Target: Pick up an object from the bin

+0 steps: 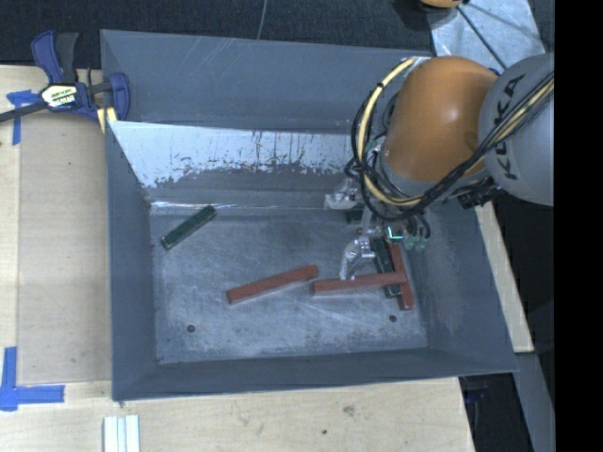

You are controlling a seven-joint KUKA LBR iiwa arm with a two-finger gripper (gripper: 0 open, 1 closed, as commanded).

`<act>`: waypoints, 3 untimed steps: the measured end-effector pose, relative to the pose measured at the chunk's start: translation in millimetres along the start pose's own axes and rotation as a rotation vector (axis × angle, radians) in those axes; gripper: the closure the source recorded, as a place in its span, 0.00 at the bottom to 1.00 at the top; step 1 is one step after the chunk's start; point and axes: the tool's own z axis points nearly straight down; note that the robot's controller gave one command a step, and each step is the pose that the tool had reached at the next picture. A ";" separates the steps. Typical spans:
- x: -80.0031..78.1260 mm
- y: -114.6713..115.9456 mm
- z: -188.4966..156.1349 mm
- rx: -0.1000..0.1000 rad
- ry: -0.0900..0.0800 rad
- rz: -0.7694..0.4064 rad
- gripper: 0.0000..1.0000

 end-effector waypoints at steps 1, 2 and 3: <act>-1.8 0.0 -4.0 0.000 -0.008 0.000 0.00; 9.4 26.6 95.1 -0.002 -0.014 0.063 1.00; 9.4 26.6 95.1 -0.002 -0.014 0.063 1.00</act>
Offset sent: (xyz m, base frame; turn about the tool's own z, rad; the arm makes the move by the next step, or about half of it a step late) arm -0.0126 0.0265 -0.0973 0.0633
